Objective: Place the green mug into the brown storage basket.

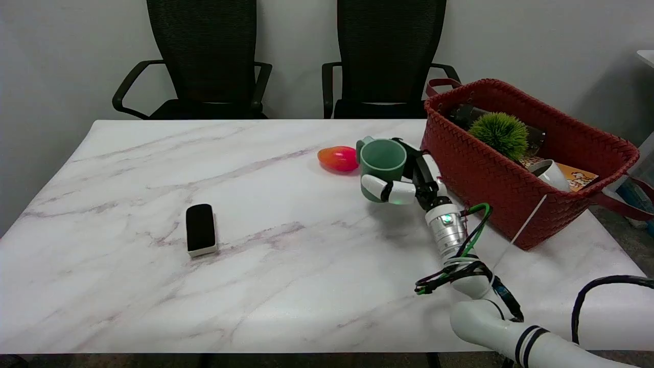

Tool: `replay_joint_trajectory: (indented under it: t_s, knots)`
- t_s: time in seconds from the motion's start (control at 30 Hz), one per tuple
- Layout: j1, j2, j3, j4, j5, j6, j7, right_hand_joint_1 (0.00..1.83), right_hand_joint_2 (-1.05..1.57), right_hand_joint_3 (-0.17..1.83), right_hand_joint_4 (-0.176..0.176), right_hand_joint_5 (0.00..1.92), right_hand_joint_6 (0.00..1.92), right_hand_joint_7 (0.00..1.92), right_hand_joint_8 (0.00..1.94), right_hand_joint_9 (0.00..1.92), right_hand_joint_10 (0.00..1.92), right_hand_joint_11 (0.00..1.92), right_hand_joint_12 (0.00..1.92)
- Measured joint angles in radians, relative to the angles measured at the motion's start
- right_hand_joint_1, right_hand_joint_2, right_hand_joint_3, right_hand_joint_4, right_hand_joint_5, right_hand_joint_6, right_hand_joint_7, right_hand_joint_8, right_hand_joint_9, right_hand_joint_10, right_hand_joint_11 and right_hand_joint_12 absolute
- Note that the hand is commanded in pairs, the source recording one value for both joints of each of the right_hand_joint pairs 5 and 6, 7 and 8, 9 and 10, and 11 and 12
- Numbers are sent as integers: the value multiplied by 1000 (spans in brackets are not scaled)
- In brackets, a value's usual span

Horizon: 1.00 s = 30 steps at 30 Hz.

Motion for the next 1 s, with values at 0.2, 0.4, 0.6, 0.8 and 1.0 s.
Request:
replay_joint_trajectory:
  t_s: [0.2,0.4,0.6,0.8,1.0]
  knots:
    - [-12,28,17,98,2,-13,1,1242,650,708,0,753,753,720,720,635,635,724,724]
    - [-35,75,69,245,13,-66,2,1248,755,660,0,774,774,826,826,794,794,847,847]
    - [-61,136,174,417,53,-186,2,1249,834,592,0,788,788,981,981,984,984,932,932]
    - [-70,185,306,554,115,-343,1,1246,860,579,0,799,799,1010,1010,1012,1012,952,952]
    - [-35,231,467,654,176,-528,1,1244,869,578,0,806,806,1024,1024,1022,1022,958,958]
